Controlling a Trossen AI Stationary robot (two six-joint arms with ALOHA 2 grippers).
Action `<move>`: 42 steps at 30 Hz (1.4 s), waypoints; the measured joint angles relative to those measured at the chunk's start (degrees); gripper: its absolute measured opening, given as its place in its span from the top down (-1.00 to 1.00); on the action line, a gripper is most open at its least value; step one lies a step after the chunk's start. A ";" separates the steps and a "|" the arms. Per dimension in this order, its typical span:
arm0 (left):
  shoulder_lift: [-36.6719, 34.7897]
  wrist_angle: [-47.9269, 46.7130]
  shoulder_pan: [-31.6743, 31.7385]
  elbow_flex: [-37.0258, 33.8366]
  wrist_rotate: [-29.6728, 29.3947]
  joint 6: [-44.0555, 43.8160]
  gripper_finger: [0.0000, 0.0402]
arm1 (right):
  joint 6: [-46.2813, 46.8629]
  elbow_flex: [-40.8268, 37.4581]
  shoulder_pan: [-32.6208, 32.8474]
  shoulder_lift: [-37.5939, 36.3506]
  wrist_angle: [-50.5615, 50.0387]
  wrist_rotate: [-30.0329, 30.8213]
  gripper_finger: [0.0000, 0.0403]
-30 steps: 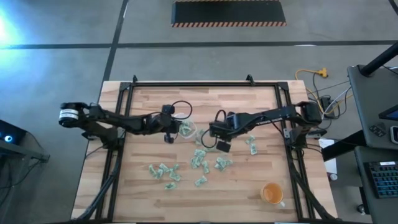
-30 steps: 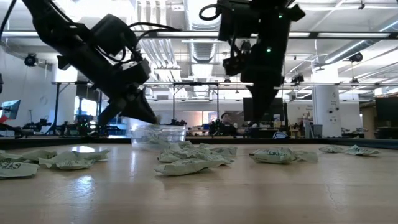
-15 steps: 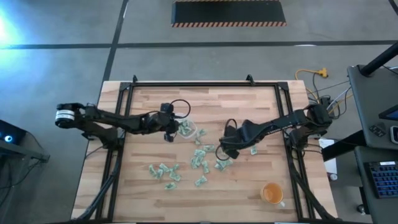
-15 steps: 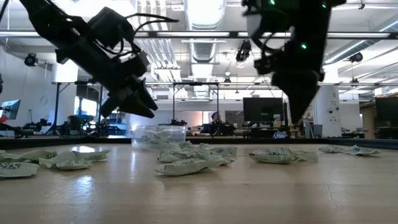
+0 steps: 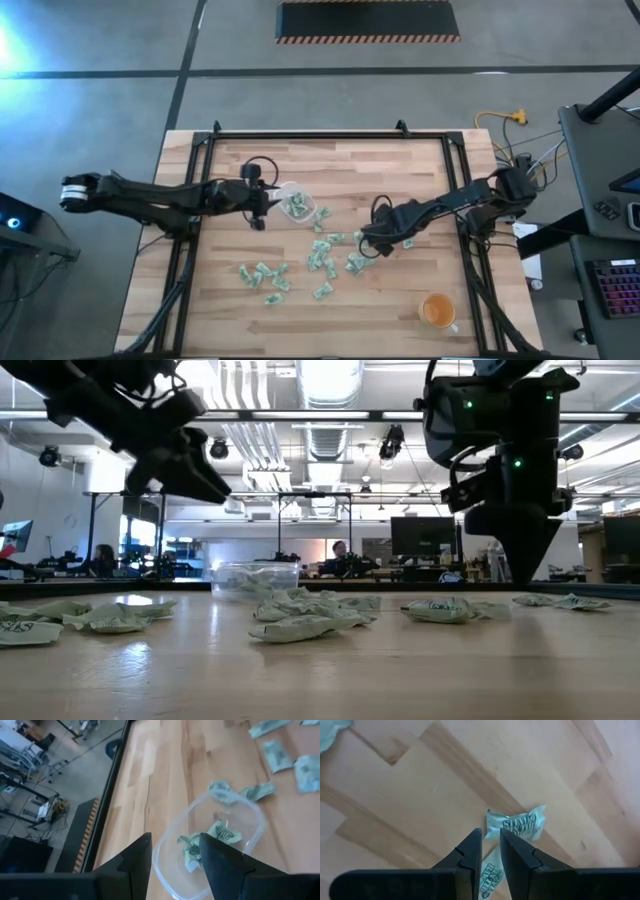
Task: Pick and place Stevia / Truvia into bins
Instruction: Put the stevia packet into the transparent bin
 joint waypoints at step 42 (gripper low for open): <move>-1.04 -1.66 -0.98 -0.04 1.45 -0.92 0.26 | 1.04 -6.43 -2.11 -1.28 11.69 2.56 0.16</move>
